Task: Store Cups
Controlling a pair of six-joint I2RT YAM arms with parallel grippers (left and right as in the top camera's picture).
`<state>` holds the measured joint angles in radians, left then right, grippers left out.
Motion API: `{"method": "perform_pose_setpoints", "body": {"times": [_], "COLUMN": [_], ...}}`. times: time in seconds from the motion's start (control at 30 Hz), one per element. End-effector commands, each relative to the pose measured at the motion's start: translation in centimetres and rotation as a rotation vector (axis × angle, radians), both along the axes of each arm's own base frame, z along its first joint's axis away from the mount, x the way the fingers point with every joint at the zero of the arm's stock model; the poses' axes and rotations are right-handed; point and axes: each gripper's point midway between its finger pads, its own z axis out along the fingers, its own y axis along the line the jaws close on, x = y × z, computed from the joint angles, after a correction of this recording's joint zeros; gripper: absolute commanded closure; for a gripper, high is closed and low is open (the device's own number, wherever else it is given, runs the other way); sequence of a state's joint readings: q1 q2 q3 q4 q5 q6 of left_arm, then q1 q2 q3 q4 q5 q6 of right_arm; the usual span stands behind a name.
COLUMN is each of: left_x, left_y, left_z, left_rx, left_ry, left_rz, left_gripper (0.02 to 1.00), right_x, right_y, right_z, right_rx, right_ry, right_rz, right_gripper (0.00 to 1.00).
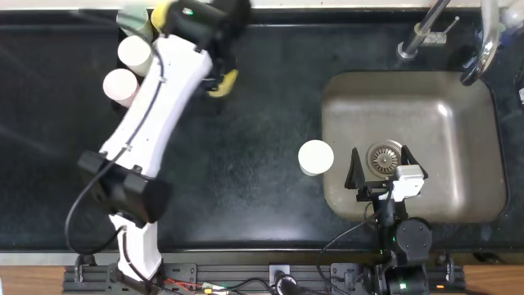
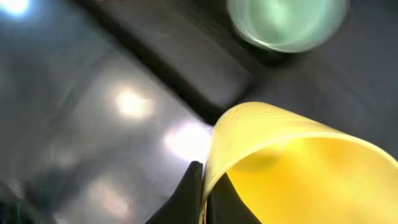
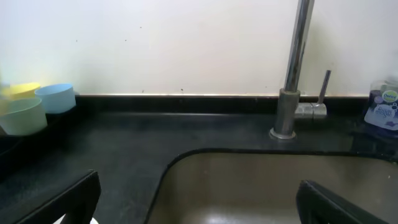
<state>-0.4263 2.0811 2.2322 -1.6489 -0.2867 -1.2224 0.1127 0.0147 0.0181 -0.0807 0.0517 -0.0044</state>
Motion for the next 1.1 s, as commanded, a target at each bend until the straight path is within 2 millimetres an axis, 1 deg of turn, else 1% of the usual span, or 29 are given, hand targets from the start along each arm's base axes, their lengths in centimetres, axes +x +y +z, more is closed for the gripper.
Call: {"method": "perform_pose_setpoints", "body": {"times": [0.03, 0.23, 0.37, 0.6, 0.67, 0.9, 1.1], "left_x": [-0.3, 0.1, 0.4, 0.6, 0.5, -0.3, -0.6], "left_y": [2.6, 4.6, 6.4, 9.5, 10.2, 11.1, 11.2], "left_z": [0.4, 0.1, 0.1, -0.1, -0.4, -1.7, -2.1], "left_rx": [-0.020, -0.081, -0.094, -0.107, -0.103, -0.080, -0.071], "left_ry": [-0.062, -0.058, -0.068, -0.066, -0.053, -0.007, 0.008], "left_rz": [0.370, 0.543, 0.641, 0.747, 0.764, 0.801, 0.799], "left_gripper": [0.982, 0.982, 0.982, 0.982, 0.980, 0.980, 0.980], "right_x": [0.0, 0.0, 0.0, 0.0, 0.0, 0.0, 0.0], "right_y": [0.1, 0.1, 0.1, 0.1, 0.1, 0.1, 0.1], "right_z": [-0.3, -0.3, -0.3, -0.3, -0.3, -0.3, -0.3], "right_rx": [-0.002, -0.002, -0.002, -0.003, -0.002, -0.003, -0.002], "right_ry": [-0.003, -0.003, -0.003, -0.003, -0.003, -0.003, -0.003], "right_rz": [0.005, 0.005, 0.005, 0.005, 0.005, 0.005, 0.005], "right_gripper": [0.005, 0.005, 0.003, 0.003, 0.003, 0.003, 0.003]}}
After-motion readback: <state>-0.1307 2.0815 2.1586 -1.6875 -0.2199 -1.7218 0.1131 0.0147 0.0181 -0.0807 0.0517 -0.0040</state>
